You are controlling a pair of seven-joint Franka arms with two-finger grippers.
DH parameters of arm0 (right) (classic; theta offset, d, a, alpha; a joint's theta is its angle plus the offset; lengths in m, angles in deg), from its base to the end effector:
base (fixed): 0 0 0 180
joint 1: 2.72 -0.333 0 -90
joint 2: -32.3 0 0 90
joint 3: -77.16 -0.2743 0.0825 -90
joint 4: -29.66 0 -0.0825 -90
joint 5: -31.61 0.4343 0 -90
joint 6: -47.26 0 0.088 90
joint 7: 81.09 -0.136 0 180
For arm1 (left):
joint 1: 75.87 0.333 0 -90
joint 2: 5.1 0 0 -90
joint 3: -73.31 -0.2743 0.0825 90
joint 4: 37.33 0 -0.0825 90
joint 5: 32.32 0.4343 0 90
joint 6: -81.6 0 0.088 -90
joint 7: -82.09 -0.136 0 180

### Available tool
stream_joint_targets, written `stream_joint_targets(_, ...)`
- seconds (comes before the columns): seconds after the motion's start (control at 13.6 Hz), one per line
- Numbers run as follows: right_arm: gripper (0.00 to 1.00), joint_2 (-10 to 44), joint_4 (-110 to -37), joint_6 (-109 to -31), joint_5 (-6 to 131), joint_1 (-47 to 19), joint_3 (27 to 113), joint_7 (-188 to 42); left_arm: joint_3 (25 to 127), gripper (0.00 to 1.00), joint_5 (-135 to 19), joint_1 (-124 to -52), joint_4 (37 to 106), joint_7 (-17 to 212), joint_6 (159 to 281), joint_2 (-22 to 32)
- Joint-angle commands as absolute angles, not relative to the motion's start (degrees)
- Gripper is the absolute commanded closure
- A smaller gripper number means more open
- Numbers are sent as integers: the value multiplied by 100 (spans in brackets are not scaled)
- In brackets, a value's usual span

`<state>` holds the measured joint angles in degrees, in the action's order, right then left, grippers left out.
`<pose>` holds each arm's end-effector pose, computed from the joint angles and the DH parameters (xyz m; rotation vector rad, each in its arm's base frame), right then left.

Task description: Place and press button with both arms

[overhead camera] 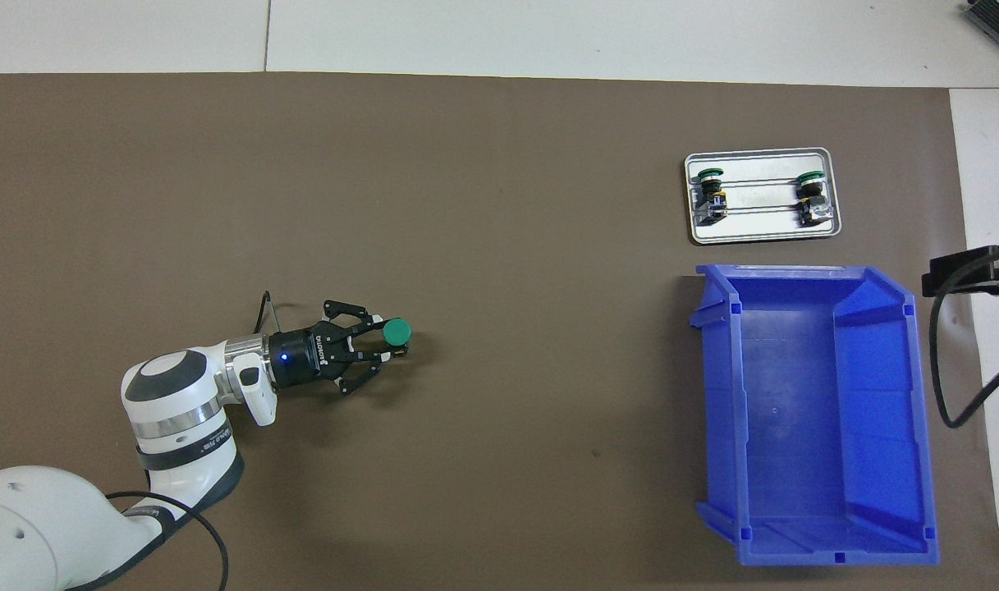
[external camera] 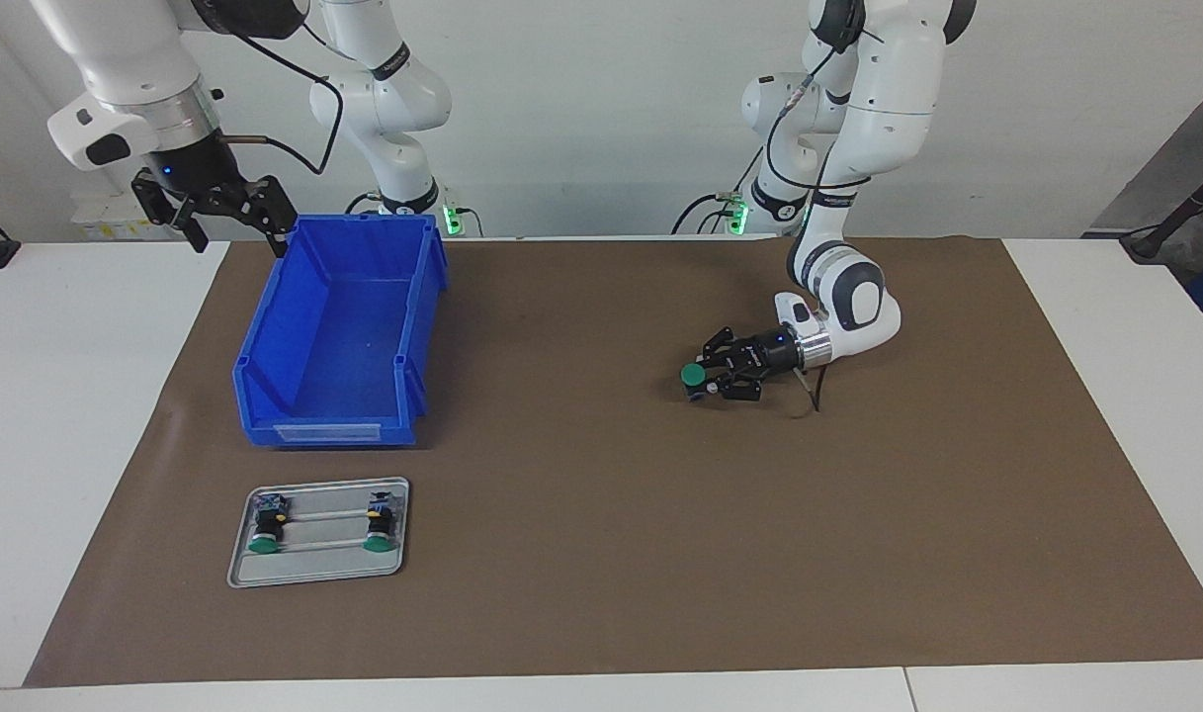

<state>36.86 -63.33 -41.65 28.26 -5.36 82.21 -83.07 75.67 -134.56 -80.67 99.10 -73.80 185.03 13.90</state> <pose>0.5806 -0.0340 0.5721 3.0878 -0.1200 0.0122 0.4758 -0.1718 0.1097 1.4223 -1.1993 1.2676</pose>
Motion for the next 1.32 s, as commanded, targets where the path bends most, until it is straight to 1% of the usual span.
stream_joint_targets(0.0, 0, 3810, -6465, -4230, 2915, -483, 8173, -8276, 7551, 100, -13392, -7982, 10118, -7865, 18285, 1380)
stream_joint_targets(0.66, 0, 3810, -6465, -4230, 2906, -483, 8173, -8276, 7516, 100, -13375, -7912, 10163, -7980, 18522, 1397)
stream_joint_targets(1.1, 0, 3810, -6465, -4230, 2915, -483, 8182, -8276, 7516, 72, -13357, -7912, 10128, -7954, 18680, 1406)
stream_joint_targets(1.25, 0, 3810, -6465, -4230, 2915, -483, 8173, -8276, 7516, 66, -13357, -7921, 10110, -7954, 18733, 1415)
